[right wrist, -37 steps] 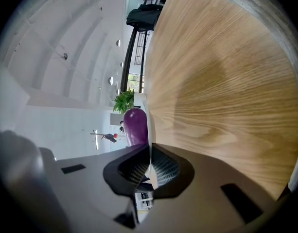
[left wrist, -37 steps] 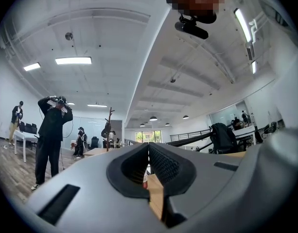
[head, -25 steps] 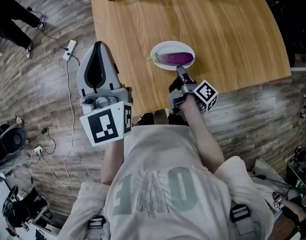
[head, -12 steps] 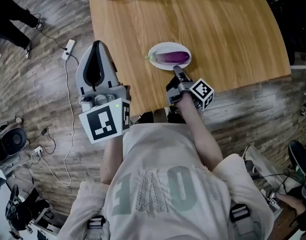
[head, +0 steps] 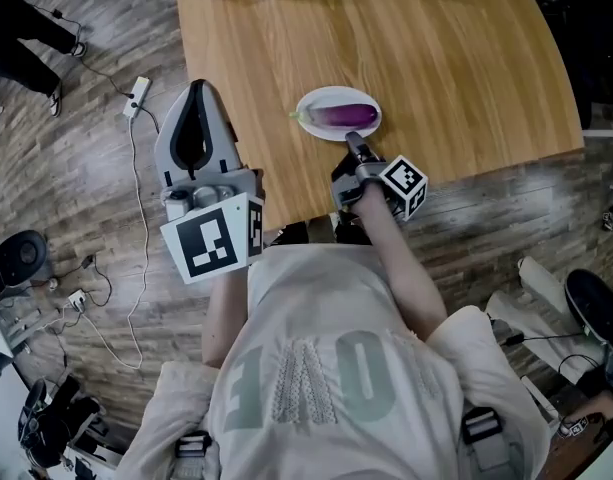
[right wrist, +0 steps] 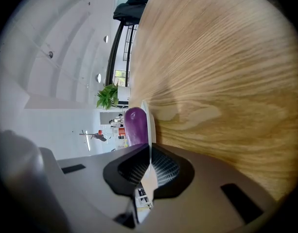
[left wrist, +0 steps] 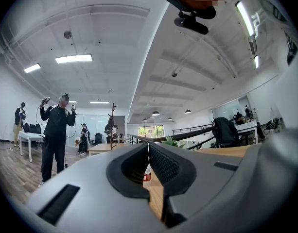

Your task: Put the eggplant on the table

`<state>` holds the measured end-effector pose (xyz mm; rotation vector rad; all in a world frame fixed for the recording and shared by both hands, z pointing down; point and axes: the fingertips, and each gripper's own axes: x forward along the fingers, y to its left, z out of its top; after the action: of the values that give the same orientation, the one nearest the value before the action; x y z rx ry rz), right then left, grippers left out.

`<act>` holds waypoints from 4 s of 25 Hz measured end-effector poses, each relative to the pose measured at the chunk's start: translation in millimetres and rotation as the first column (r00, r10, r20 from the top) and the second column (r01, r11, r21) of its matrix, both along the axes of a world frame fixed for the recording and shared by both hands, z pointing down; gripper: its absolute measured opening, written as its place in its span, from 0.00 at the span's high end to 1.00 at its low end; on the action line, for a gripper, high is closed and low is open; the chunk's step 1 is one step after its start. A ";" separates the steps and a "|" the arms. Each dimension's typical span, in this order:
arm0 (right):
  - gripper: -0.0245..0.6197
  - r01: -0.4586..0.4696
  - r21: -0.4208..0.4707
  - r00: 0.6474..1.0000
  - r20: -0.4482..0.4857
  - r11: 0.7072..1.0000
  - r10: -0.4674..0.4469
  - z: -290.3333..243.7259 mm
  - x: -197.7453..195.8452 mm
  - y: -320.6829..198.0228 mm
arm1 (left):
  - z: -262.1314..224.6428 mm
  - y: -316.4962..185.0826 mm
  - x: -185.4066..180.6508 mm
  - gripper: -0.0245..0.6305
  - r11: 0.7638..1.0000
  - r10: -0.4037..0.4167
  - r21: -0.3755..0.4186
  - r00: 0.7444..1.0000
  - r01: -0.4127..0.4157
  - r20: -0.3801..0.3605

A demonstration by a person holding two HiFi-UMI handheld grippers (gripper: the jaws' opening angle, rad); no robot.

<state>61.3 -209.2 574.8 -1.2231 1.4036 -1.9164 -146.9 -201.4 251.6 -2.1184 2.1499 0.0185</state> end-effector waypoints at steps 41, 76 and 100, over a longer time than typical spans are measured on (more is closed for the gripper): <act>0.92 -0.012 -0.162 1.000 0.000 0.987 0.012 13.1 2.0 13.6 | 12.2 0.0 -0.5 0.95 1.000 -0.003 -0.015 0.999 0.003 -0.043; 0.70 -0.146 0.171 0.950 -0.250 0.974 0.186 -128.5 76.3 -24.9 | 2.4 -13.4 15.0 0.95 0.998 0.060 0.014 0.997 -0.060 -0.041; 0.84 0.633 0.605 0.321 -0.773 0.483 0.547 -336.1 10.2 10.7 | -13.5 -5.1 61.3 0.95 0.981 0.184 0.067 0.983 -0.185 0.016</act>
<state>71.5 -198.5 238.7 -1.6814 2.5195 0.2051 -85.7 -206.5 238.1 -2.2655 1.9114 0.0971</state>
